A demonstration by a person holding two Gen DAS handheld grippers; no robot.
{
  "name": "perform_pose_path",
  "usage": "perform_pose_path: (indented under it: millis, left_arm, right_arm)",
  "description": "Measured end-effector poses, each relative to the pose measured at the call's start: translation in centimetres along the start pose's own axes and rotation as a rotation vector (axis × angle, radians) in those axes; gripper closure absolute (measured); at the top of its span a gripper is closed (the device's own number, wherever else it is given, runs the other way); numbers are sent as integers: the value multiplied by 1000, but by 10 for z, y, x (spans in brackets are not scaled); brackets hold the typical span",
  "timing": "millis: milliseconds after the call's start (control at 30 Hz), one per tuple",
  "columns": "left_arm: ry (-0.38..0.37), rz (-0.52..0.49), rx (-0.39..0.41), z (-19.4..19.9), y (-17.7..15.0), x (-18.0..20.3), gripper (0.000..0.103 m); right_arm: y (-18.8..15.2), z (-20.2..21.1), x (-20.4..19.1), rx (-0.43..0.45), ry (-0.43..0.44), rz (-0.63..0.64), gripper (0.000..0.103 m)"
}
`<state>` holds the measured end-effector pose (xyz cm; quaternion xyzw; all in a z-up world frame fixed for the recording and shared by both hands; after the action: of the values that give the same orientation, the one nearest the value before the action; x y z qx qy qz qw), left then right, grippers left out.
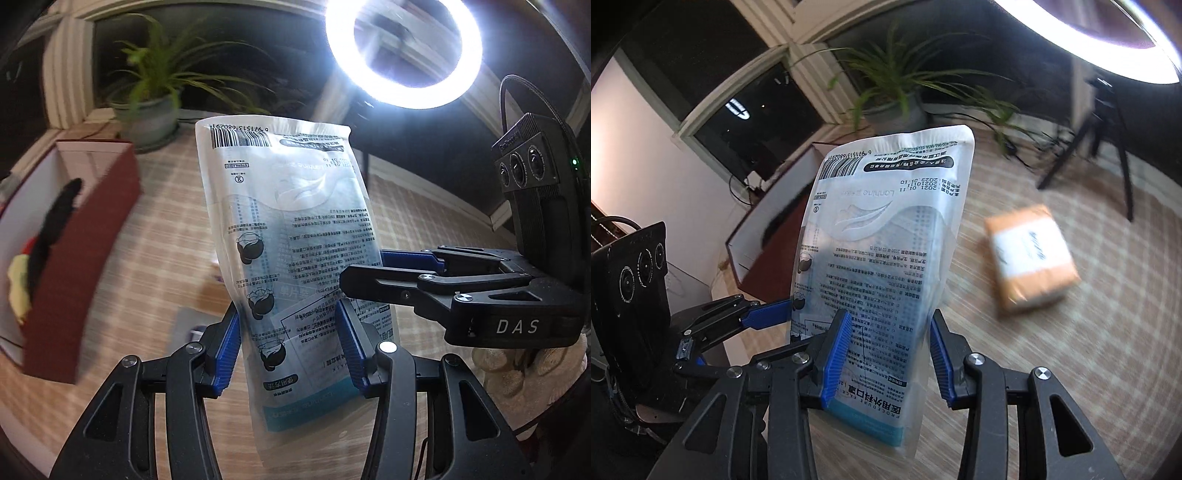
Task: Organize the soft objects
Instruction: 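Lift the mask bag with the right tool and carry it to the box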
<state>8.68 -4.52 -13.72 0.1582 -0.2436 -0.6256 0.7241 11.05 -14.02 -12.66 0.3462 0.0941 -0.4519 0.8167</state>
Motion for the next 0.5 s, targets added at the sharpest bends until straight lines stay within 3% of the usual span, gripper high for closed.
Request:
perform_pose_path:
  millis: [500]
  left_arm:
    - [95,75,48,39,46,-160,55]
  right_arm:
    - [87,-102,-120,-14,68,94,64]
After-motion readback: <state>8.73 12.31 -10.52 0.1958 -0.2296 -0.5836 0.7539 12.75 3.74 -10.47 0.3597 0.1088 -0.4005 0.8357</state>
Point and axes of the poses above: each gripper's, at about its wrist camera, not at the fingertips, and z roughly against the way its jaws point, x to its right, y to its top, the point moved 3 cm from there along -z, roughly the way its jaws point, and after that the axes turned 11 degrees about y, right-handed, at the moved point
